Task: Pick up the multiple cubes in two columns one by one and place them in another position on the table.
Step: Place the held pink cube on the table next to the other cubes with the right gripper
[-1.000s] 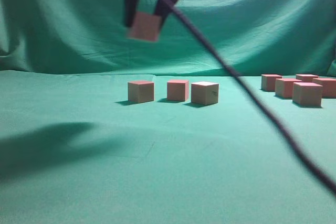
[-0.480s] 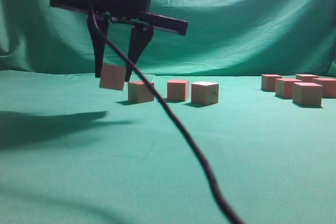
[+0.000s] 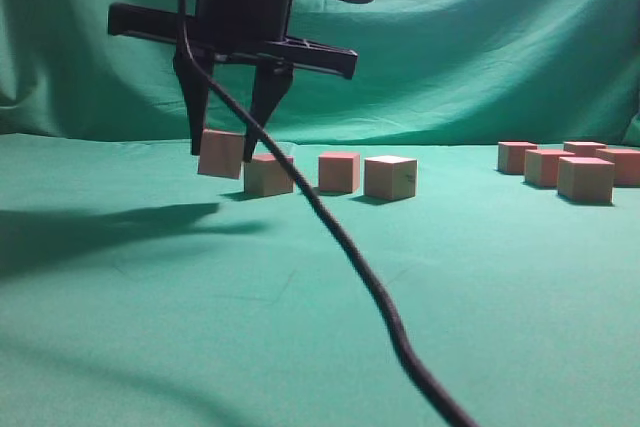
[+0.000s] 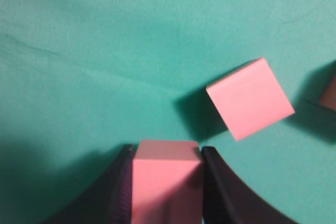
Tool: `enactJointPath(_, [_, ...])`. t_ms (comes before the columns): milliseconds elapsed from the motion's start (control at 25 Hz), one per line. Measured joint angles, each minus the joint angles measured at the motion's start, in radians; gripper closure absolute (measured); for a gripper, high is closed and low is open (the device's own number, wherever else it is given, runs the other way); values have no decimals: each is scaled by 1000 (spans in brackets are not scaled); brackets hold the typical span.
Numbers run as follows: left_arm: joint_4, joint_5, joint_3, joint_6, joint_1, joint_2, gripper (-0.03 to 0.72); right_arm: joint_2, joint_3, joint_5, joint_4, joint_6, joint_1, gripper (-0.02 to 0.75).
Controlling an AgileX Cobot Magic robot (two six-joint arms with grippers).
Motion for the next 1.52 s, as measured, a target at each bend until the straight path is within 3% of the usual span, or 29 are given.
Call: enactJointPath(1520, [0,0,0,0,0,0,688,43,-6,-8,-34,19,0,475])
